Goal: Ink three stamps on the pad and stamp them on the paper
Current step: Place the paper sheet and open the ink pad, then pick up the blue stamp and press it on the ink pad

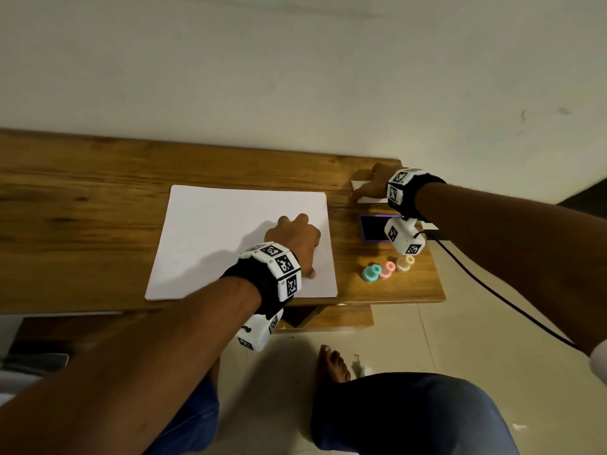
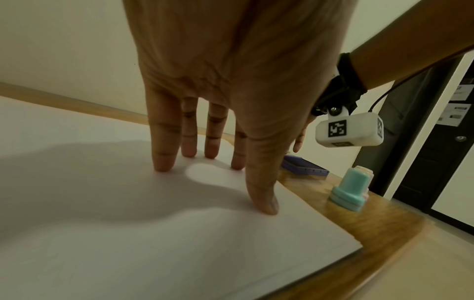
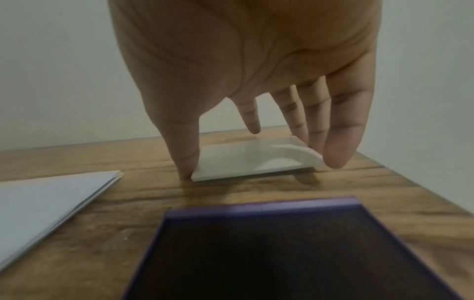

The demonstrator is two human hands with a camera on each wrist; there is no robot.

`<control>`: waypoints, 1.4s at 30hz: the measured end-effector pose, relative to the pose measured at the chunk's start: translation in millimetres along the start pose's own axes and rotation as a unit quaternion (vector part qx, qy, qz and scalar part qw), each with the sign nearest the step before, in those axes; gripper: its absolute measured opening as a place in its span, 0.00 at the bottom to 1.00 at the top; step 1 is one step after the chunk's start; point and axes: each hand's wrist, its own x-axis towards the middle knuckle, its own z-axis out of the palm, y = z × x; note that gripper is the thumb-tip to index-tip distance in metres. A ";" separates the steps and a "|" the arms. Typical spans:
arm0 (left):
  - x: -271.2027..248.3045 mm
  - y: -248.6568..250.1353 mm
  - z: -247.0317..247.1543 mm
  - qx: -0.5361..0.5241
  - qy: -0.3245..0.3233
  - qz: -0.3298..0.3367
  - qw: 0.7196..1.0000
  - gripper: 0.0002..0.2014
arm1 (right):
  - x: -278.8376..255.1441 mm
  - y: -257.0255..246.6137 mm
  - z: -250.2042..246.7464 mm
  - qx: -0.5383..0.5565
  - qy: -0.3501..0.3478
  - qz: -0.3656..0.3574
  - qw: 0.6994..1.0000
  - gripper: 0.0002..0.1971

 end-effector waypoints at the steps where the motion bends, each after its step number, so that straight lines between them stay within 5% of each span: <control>1: -0.4 -0.2 0.7 -0.002 0.001 -0.001 1.000 0.29 | -1.9 0.3 -2.4 0.011 -0.002 0.000 1.000 0.50; 6: -2.0 -0.4 0.8 -0.004 0.004 0.000 1.000 0.29 | -38.4 5.4 -25.5 0.057 0.048 -0.019 0.997 0.49; 10: -5.3 -1.3 -0.6 -0.003 0.009 0.000 1.000 0.29 | -97.6 13.3 -32.9 0.030 0.095 -0.073 0.992 0.31; 15: -12.5 -0.5 0.5 0.002 0.021 -0.007 1.000 0.29 | -155.2 30.4 -4.7 0.006 0.058 -0.116 0.992 0.17; 29: -18.8 0.9 11.6 0.023 0.025 -0.013 0.999 0.31 | -178.4 50.6 65.3 0.016 0.088 -0.208 0.974 0.17; 42: -25.9 4.9 2.9 -0.082 0.103 -0.030 0.991 0.26 | -191.5 58.7 60.2 0.323 0.137 -0.148 0.924 0.16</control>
